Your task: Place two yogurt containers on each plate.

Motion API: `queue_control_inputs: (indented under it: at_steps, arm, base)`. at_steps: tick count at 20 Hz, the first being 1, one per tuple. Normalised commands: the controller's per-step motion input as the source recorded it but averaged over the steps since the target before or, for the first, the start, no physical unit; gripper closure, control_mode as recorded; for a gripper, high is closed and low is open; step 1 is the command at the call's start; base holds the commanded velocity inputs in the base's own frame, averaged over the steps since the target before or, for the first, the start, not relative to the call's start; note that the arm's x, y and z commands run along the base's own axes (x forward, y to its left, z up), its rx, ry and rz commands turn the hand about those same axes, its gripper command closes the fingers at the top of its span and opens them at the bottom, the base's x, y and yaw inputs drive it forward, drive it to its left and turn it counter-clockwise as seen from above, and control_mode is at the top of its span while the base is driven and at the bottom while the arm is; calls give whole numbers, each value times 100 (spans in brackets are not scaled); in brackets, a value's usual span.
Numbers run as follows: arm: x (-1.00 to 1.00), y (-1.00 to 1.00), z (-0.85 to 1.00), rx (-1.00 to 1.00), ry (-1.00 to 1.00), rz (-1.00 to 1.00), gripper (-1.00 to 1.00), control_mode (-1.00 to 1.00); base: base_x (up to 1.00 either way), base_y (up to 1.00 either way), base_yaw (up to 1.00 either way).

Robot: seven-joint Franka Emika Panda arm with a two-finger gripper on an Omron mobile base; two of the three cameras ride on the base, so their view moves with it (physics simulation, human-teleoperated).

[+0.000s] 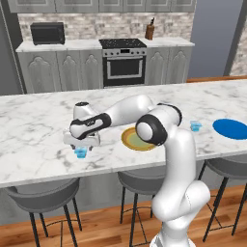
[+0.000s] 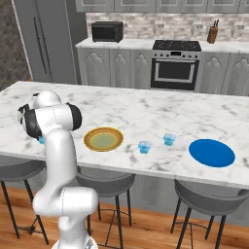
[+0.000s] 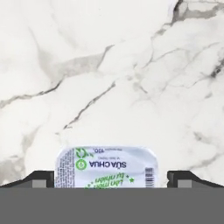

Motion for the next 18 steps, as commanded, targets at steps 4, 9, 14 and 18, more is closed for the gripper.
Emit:
queue_control_inputs:
  at_steps: [4, 9, 14, 18]
  arm:
    - [14, 9, -12, 0, 0, 0, -100, -100]
    - [0, 2, -1, 0, 0, 0, -100, -100]
    - [-5, 0, -2, 0, 0, 0, -100, -100]
    - [-13, -6, -8, 0, 0, 0, -100, -100]
  base:
    - [0, 0, 0]
    - [0, 0, 0]
    - [0, 0, 0]
    - [0, 0, 0]
